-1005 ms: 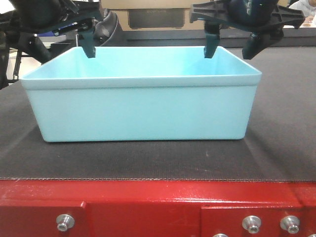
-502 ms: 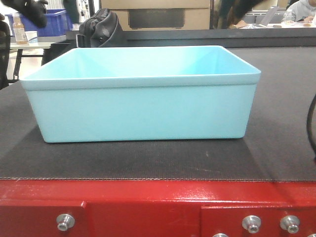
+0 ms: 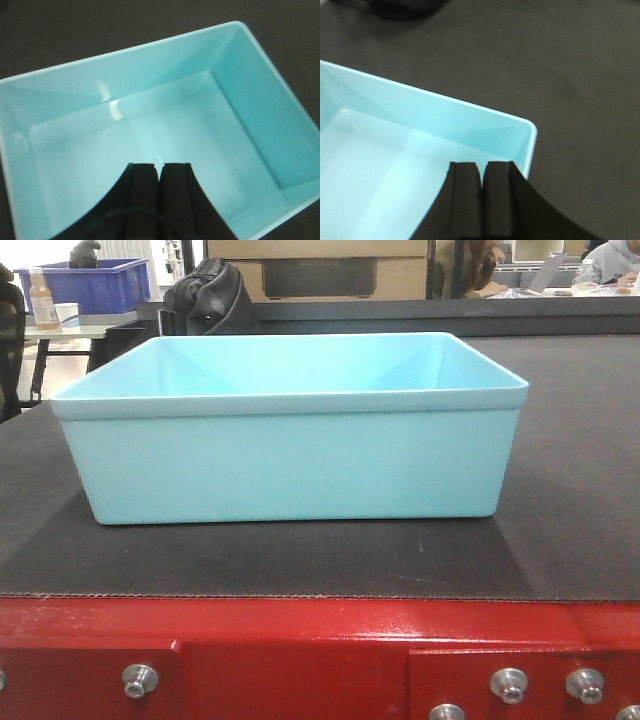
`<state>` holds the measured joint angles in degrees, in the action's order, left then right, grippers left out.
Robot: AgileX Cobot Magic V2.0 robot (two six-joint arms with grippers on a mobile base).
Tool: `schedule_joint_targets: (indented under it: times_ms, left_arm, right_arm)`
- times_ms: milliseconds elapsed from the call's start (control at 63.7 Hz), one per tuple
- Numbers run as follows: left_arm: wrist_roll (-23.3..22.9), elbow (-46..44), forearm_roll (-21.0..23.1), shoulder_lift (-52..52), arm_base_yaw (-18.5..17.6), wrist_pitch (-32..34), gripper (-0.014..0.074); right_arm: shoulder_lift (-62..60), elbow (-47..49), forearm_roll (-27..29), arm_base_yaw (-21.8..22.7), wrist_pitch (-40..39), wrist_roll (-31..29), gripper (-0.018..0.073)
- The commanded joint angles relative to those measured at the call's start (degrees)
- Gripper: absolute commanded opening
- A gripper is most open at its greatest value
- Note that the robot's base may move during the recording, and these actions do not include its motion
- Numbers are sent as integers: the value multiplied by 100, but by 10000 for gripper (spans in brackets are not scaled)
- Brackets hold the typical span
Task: Fetch blue bin and place on conveyor start
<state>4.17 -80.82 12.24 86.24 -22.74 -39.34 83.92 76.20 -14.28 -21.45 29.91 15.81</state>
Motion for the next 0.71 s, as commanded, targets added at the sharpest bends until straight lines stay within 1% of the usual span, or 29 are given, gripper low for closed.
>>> schedule_joint_targets:
  times_ms: [0,94,188,283,408,502,597,691]
  left_arm:
    - [380,347,666,-246,0,628,-109]
    - [380,825,886,-498,0,1109,-111]
    - [380,1378,892,-862,0,1810,-111]
    - [380,1855,904,-1257,0,2345,-111]
    - [380,2436,904,-1743,0,2786,-111]
    - [380,2938,904,-2181,0,3153,-111]
    - [380,3363,904,-2559,0,3476,-111]
    - [380,3664,904,-2977,0,3468,-111]
  right_arm:
    - [-330,-441,11,-42,-617,-191,-158]
    - [-702,-973,11,-42,-1130,-191,-158]
    - [-1107,-1549,11,-42,-1769,-191,-158]
    - [-1428,-1990,11,-42,-2189,-191,-158]
    - [-1813,-2482,11,-42,-2505,-191,-158]
    - [-2096,-2873,11,-42,-2991,-191,-158]
    - [-2357,-3184,11,-42,-3289,-191,-158]
    - [-2630,-3429,11,-42,-3327,-191,-158]
